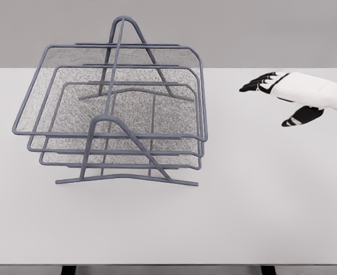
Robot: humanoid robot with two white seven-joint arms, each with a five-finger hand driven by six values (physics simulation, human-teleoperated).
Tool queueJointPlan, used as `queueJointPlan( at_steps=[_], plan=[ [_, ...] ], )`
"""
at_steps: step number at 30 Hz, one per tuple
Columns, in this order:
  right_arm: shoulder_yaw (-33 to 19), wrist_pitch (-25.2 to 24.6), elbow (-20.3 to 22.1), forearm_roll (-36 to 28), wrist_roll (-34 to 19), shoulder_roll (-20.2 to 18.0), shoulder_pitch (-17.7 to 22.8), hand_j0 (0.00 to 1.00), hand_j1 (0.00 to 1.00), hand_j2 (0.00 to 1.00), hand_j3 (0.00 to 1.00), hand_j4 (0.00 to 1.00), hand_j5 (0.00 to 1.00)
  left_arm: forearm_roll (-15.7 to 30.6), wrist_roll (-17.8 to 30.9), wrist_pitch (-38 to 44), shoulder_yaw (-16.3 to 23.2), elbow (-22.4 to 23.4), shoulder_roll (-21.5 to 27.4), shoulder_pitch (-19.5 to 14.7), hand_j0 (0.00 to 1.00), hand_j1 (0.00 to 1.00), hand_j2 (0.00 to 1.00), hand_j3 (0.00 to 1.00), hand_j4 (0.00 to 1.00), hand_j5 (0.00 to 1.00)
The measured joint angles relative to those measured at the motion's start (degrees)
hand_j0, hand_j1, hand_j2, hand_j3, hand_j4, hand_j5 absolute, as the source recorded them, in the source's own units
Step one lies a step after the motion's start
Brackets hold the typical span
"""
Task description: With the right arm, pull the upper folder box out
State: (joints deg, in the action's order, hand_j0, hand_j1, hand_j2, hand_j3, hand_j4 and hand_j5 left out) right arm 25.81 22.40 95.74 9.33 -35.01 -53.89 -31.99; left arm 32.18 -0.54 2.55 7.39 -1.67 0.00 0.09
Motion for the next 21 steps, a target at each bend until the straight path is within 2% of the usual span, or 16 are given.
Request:
queueJointPlan(
  at_steps=[3,5,9,12,14,16,21],
  plan=[
    [0.3,0.3,0.1,0.3,0.0,3.1,-3.2,1.00,1.00,1.00,1.00,1.00,1.00,0.0,0.0,0.0,0.0,0.0,0.0,0.0,1.00,1.00,1.00,1.00,1.00,1.00],
    [3.7,0.6,0.1,0.6,0.0,5.6,-9.5,1.00,1.00,1.00,1.00,1.00,1.00,0.0,0.0,0.0,0.0,0.0,0.0,0.0,1.00,1.00,1.00,1.00,1.00,1.00],
    [12.4,0.8,-0.1,1.0,0.0,9.9,-11.3,1.00,1.00,1.00,1.00,1.00,1.00,0.0,0.0,0.0,0.0,0.0,0.0,0.0,1.00,1.00,1.00,1.00,1.00,1.00],
    [15.9,0.8,0.0,1.1,0.0,12.2,-13.4,1.00,1.00,1.00,1.00,1.00,1.00,0.0,0.0,0.0,0.0,0.0,0.0,0.0,1.00,1.00,1.00,1.00,1.00,1.00],
    [17.3,0.9,0.0,1.1,0.0,13.4,-13.4,1.00,1.00,1.00,1.00,1.00,1.00,0.0,0.0,0.0,0.0,0.0,0.0,0.0,1.00,1.00,1.00,1.00,1.00,1.00],
    [18.0,1.0,0.0,1.1,0.0,13.6,-13.4,1.00,1.00,1.00,1.00,1.00,1.00,0.0,0.0,0.0,0.0,0.0,0.0,0.0,1.00,1.00,1.00,1.00,1.00,1.00],
    [18.3,2.8,0.2,0.6,0.0,8.2,-13.0,1.00,1.00,1.00,1.00,1.00,1.00,0.0,0.0,0.0,0.0,0.0,0.0,0.0,1.00,1.00,1.00,1.00,1.00,1.00]
  ],
)
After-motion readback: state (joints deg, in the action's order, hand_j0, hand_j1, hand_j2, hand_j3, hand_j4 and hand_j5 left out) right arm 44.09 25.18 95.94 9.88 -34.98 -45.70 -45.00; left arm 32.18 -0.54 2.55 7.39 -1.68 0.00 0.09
